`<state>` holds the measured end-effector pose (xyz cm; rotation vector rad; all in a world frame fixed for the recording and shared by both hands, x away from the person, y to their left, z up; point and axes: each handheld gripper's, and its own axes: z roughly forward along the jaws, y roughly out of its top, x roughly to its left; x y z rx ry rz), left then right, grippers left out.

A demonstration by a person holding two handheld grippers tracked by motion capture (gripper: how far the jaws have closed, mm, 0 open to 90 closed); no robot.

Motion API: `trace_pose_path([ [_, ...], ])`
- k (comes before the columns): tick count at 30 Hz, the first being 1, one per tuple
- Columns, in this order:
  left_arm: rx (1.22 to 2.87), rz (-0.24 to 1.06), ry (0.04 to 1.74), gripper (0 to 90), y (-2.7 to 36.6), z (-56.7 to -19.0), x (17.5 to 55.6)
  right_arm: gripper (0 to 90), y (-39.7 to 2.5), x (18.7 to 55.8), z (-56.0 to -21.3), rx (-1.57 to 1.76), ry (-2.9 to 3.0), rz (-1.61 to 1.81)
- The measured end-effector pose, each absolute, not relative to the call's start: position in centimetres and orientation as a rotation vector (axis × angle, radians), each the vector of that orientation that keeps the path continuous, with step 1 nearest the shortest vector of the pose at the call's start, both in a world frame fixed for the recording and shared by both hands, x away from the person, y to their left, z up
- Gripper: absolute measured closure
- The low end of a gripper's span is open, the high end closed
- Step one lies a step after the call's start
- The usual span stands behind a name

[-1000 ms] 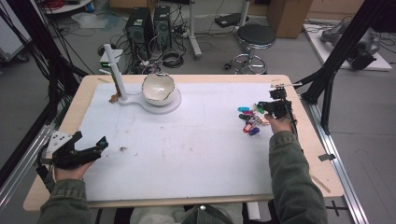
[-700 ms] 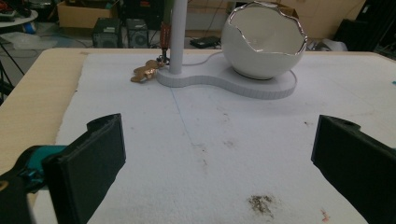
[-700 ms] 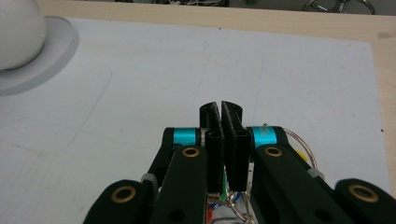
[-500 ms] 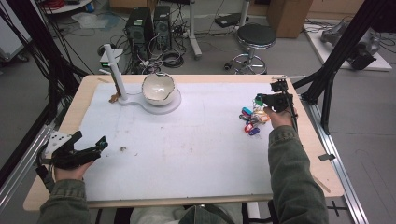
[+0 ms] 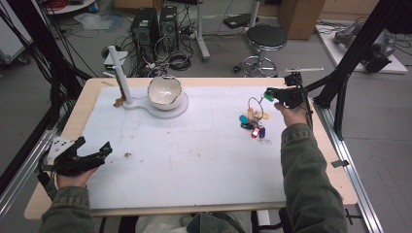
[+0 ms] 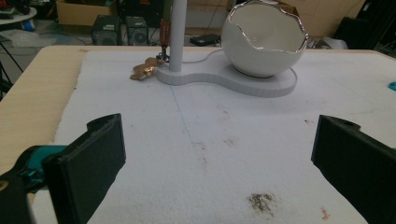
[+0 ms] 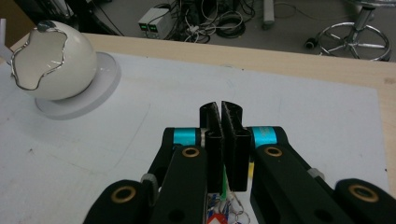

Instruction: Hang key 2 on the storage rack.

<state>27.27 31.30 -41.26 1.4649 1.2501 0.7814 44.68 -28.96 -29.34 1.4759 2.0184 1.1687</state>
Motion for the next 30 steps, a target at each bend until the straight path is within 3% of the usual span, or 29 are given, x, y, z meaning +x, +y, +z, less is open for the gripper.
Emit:
trace_pose_path([
  [30,1.457,0.777,1.252,3.4,31.4,-41.3,27.3,88.2,-24.6,43.9,-22.7,1.307,2.083,1.331],
])
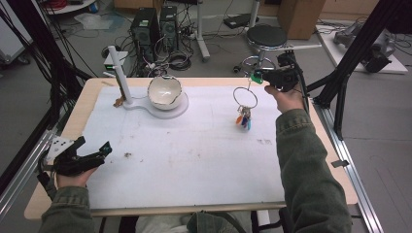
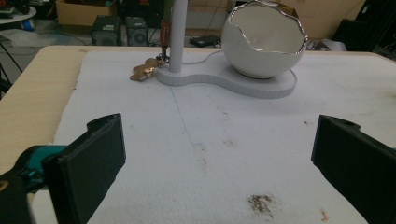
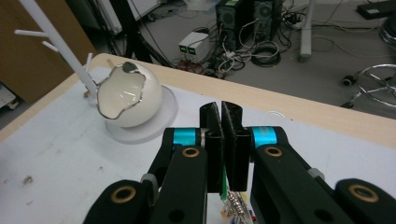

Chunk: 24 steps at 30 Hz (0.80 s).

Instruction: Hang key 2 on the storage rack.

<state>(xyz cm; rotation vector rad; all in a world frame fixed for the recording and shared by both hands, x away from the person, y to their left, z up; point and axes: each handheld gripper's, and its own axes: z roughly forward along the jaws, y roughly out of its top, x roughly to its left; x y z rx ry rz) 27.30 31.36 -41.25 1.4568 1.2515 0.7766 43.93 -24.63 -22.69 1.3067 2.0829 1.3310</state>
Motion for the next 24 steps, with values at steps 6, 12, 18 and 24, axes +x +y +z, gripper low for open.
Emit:
trace_pose_path([
  [6,1.458,0.777,1.253,3.4,31.4,-41.2,27.3,88.2,-23.0,44.0,-21.5,1.261,2.105,1.371],
  [12,1.457,0.777,1.253,3.4,31.4,-41.3,27.3,88.2,-21.0,44.0,-20.4,1.210,2.139,1.400],
  [18,1.458,0.774,1.253,3.4,31.4,-41.3,27.3,88.1,-19.2,44.0,-19.9,1.164,2.166,1.454],
  [24,1.459,0.773,1.254,3.4,31.4,-41.2,27.3,88.1,-17.2,44.1,-19.2,1.126,2.187,1.487],
])
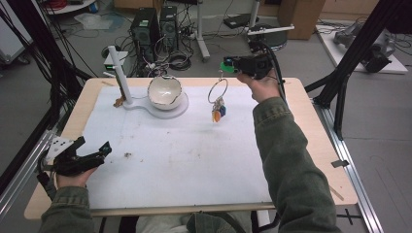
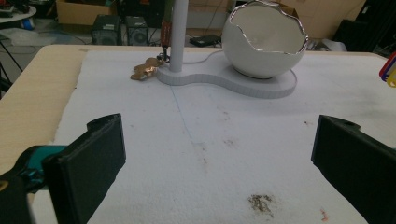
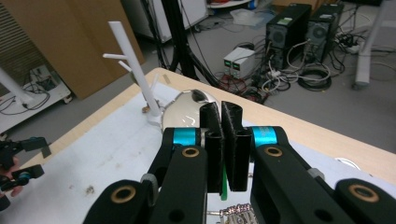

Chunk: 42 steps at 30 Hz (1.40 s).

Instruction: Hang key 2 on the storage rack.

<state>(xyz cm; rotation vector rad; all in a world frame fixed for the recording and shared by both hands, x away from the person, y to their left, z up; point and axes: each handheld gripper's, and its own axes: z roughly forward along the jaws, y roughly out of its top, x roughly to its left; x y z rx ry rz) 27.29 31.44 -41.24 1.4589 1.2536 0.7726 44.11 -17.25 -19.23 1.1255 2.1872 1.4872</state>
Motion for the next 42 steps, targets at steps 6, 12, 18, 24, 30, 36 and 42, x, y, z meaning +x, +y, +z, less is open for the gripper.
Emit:
trace_pose_path([
  [6,1.458,0.773,1.253,3.4,31.4,-41.2,27.3,88.1,-15.4,44.3,-19.1,1.100,2.220,1.501],
  [12,1.458,0.768,1.249,3.4,31.4,-41.3,27.3,88.1,-13.7,44.4,-19.0,1.067,2.245,1.524],
  [18,1.462,0.768,1.244,3.4,31.4,-41.3,27.4,88.1,-11.7,44.6,-18.8,1.032,2.276,1.536],
  [24,1.464,0.766,1.243,3.4,31.4,-41.3,27.4,88.1,-9.8,45.1,-18.7,1.014,2.301,1.555],
  [30,1.462,0.760,1.243,3.4,31.3,-41.3,27.4,88.1,-7.6,45.5,-18.6,0.989,2.333,1.560],
  [36,1.463,0.755,1.242,3.4,31.4,-41.3,27.5,88.1,-5.3,45.6,-17.9,0.954,2.353,1.585],
  [42,1.475,0.753,1.234,3.4,31.2,-41.4,27.6,88.1,-2.8,45.7,-17.3,0.917,2.371,1.594],
])
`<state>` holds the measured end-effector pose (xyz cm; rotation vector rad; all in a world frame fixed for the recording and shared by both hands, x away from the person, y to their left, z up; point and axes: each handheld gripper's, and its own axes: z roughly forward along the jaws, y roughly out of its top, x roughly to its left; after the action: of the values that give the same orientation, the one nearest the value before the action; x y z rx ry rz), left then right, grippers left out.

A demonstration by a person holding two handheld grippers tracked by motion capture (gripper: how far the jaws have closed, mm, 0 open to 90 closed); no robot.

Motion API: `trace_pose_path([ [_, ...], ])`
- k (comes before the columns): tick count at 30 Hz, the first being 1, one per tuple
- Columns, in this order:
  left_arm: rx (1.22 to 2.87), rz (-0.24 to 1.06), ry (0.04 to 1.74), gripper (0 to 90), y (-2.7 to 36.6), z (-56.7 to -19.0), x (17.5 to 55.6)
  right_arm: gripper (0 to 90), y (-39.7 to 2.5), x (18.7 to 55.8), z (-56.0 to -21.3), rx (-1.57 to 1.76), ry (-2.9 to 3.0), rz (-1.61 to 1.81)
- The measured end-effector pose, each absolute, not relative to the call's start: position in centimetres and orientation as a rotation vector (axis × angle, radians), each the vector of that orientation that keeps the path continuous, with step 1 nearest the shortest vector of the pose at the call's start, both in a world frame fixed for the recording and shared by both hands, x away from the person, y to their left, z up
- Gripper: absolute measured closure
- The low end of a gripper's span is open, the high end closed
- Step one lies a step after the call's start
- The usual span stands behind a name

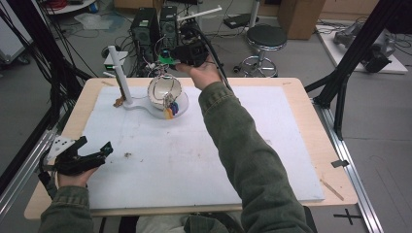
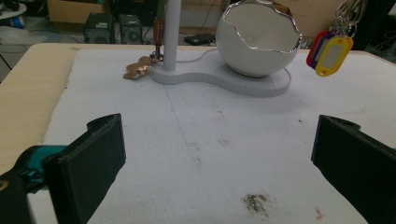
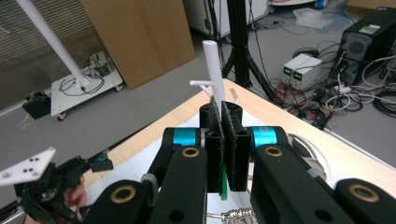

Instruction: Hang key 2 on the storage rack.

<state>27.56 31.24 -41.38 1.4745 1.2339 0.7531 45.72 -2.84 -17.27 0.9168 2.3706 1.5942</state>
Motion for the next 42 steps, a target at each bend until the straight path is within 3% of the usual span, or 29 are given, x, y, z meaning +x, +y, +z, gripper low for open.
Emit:
trace_pose_path([
  [42,1.460,0.747,1.230,3.4,31.4,-41.4,27.6,88.2,10.0,50.4,-17.0,0.946,2.441,1.610],
])
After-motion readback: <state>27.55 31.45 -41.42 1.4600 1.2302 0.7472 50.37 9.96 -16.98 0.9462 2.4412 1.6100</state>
